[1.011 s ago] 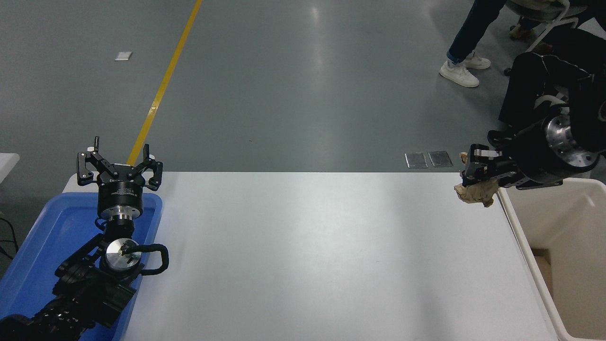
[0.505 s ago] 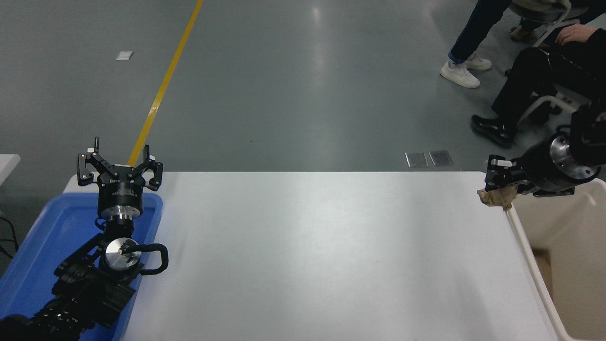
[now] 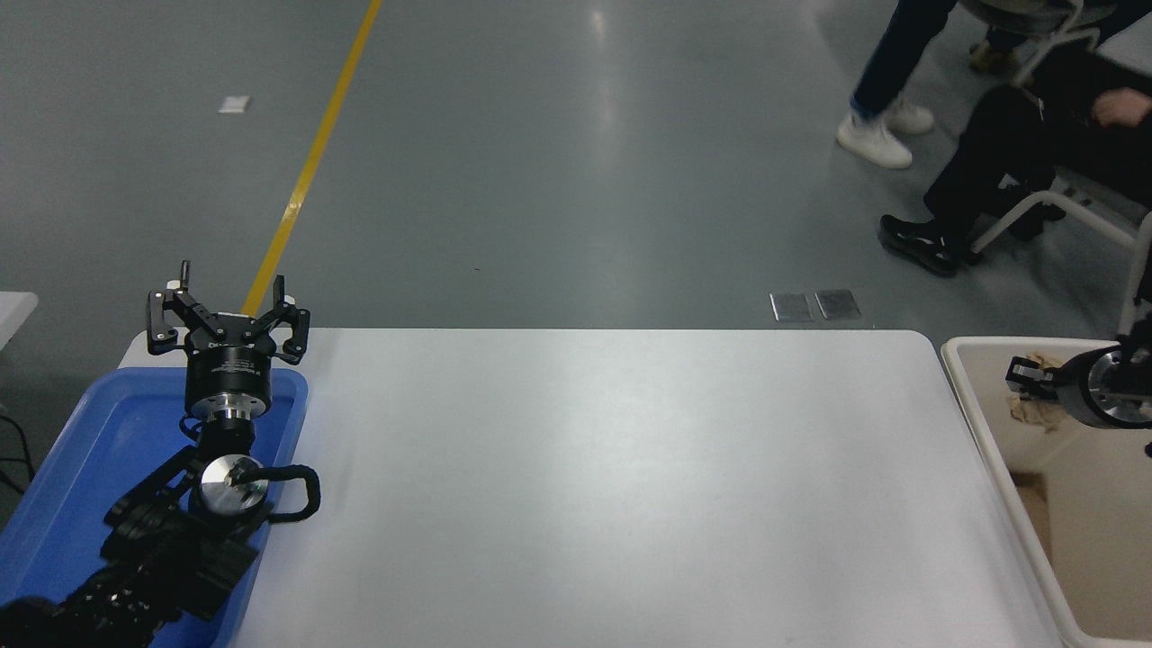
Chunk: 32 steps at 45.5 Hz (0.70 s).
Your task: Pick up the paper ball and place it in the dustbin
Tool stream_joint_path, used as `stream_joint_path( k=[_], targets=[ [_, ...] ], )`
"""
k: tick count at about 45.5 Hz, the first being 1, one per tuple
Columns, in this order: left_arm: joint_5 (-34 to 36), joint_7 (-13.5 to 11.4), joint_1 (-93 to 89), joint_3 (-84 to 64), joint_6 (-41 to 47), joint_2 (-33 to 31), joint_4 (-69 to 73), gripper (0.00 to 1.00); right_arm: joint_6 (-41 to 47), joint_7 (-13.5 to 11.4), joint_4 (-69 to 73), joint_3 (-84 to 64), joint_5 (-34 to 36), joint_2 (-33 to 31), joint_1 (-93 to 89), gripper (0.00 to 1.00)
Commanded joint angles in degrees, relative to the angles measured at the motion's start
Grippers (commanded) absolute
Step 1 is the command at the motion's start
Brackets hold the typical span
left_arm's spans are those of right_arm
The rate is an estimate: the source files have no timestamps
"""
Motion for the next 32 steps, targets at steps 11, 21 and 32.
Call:
stream_joint_path(
  k=[11, 21, 32],
  targets=[
    [0.0, 0.0, 0.0, 0.0, 0.1, 0.0, 0.0, 0.99, -1.2, -0.1, -30.6, 13.4, -0.1, 7.4, -27.4, 0.02],
    [0.0, 0.0, 0.0, 0.0, 0.1, 0.0, 0.0, 0.99, -1.2, -0.1, -30.8, 13.5, 0.0, 7.7, -27.7, 0.26],
    [0.0, 0.0, 0.0, 0.0, 0.1, 0.0, 0.0, 0.99, -1.2, 0.0, -30.7, 14.0, 0.0, 7.7, -27.6, 0.98]
  ],
)
